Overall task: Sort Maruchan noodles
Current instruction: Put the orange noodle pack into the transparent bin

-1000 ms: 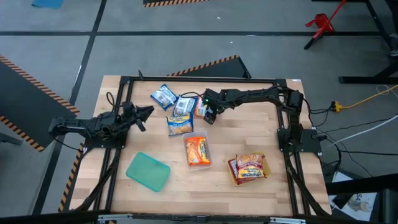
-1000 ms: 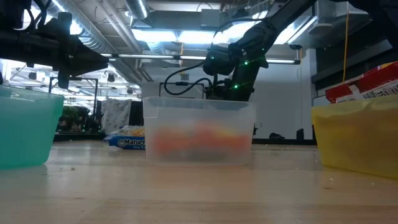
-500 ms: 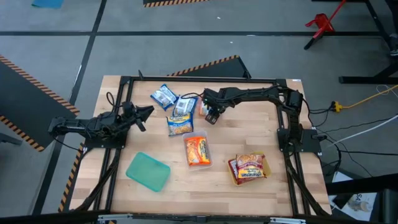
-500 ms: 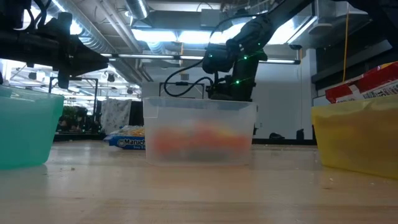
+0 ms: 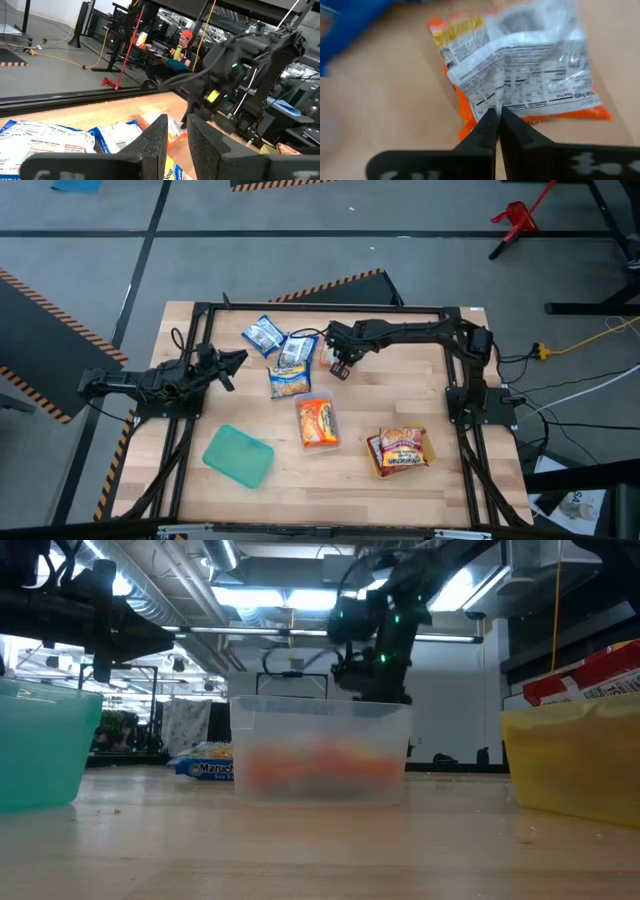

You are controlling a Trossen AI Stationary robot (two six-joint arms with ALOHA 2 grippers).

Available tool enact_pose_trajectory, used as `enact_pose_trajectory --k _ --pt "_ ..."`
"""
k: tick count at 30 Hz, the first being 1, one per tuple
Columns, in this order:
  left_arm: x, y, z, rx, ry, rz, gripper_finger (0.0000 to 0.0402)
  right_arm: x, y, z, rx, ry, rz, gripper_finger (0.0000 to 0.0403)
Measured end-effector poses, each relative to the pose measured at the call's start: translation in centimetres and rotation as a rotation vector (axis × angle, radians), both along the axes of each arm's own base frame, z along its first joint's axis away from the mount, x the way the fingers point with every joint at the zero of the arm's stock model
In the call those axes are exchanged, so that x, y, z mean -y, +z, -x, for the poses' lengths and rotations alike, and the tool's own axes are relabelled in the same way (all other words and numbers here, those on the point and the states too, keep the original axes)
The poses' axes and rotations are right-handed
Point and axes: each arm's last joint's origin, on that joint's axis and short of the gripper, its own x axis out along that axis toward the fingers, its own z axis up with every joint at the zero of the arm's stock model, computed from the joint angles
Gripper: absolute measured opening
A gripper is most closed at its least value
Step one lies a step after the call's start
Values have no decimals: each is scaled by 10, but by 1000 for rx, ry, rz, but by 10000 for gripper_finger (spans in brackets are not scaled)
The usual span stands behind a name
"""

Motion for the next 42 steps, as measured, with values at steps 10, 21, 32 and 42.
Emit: enact_pose_trajectory --k 10,21,32,42 --pt "0 0 0 1 -1 0 66 -44 56 -13 52 111 56 0" --pt "0 0 0 0 -2 0 66 -121 116 -31 175 269 156 0" --pt "0 0 0 1 -8 1 66 -180 134 -21 173 410 209 7" --pt "0 0 0 1 -7 0 66 -160 63 -12 -46 580 215 210"
